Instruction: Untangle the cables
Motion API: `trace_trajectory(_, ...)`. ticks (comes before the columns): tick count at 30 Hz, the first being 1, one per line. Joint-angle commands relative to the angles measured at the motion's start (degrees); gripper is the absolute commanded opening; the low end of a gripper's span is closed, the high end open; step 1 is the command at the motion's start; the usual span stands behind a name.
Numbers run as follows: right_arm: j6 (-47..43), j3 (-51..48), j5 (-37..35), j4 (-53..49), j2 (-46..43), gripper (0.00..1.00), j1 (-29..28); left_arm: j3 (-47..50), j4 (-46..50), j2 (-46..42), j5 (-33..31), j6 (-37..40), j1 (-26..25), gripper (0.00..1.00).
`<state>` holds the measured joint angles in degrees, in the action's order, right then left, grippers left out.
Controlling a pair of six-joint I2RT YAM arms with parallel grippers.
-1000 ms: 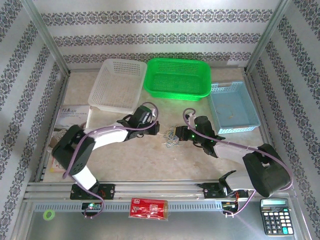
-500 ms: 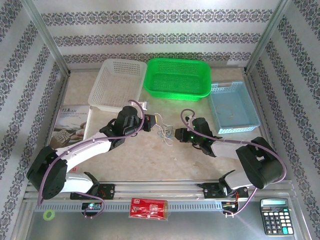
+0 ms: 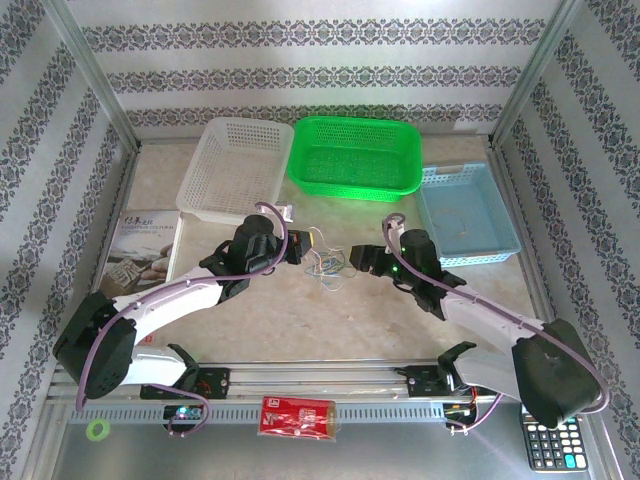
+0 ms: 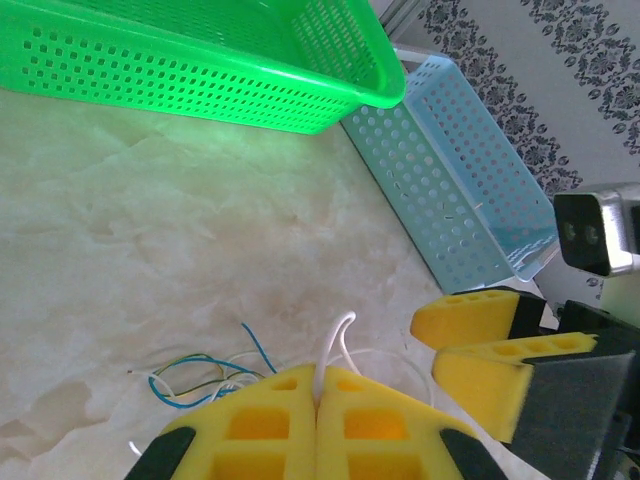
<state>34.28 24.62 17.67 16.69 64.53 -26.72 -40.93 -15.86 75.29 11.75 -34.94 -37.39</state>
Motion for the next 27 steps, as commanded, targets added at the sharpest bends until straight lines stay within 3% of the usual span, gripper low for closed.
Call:
trace_trajectory(1,-1.7,-0.9,2.6,0.1,-2.2,0.61,0.5,0.4,-2.8,0.2,0.1,-0.4,0.3,0.00)
trace_trajectory(7,-1.5,-0.4,5.2,0.8,-4.9,0.66,-0.1,0.3,-2.6,0.2,0.1,-0.3,0.3,0.00)
trace_trajectory(11,-2.5,1.8,3.8,0.5,-4.5,0.78,-1.8,0.3,-2.8,0.3,0.3,-0.3,0.2,0.00)
trace_trajectory(27,-10.3,12.5,1.6,-0.5,11.0,0.78,-7.8,-0.1,-2.6,0.5,1.3,-0.6,0.2,0.00)
